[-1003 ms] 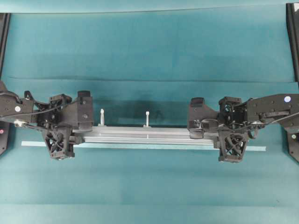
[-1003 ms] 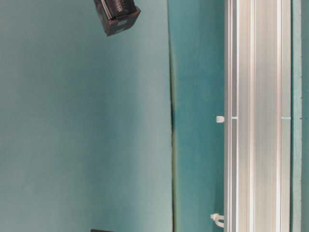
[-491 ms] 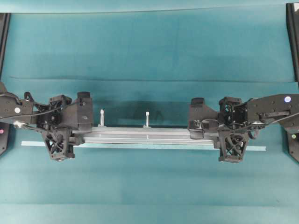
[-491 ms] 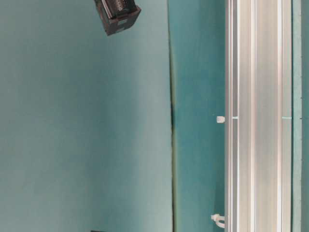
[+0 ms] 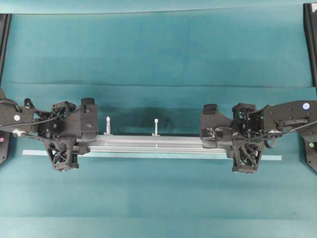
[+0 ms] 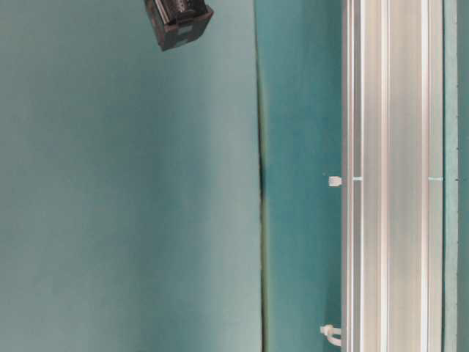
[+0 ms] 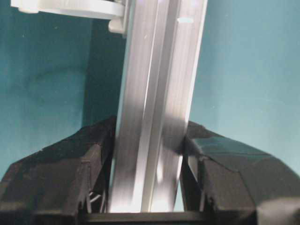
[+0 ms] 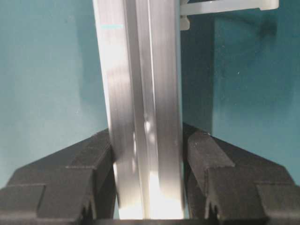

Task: Lift the large metal rail with both hands.
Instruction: 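Hold the rail on the table, then open both grippers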

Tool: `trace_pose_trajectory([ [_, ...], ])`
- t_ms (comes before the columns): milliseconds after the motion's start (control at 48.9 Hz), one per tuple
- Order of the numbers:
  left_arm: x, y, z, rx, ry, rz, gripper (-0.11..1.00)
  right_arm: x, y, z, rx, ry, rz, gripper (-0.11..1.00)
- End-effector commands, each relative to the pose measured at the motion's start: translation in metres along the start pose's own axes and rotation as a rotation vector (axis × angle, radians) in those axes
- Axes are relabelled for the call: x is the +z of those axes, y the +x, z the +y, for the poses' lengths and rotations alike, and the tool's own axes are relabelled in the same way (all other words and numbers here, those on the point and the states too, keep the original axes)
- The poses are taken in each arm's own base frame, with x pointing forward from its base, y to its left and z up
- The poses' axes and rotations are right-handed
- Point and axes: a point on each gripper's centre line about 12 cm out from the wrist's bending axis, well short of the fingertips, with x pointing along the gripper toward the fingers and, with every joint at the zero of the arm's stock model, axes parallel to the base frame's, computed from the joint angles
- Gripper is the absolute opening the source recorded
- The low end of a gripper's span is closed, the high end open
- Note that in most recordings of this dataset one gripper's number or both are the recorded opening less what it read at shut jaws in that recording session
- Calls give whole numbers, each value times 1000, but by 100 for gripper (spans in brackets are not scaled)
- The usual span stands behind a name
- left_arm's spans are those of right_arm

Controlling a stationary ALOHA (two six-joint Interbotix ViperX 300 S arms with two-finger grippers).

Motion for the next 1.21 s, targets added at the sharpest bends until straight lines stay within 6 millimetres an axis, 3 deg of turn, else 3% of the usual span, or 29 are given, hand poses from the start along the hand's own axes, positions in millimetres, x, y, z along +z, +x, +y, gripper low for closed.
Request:
trace_pose_trajectory([
  [0, 2, -1, 0, -2, -13, -10, 36, -7, 6, 2, 2, 8, 22, 38],
  [573, -3, 3, 1, 4, -5, 26, 36, -15, 6, -3, 1, 60, -13, 40],
  [798, -2, 4, 0, 2, 4, 20, 36, -14, 6, -2, 2, 65, -14, 88],
  [1187, -1, 4, 1, 0, 6, 0, 36, -13, 1, -2, -1, 49, -20, 91],
])
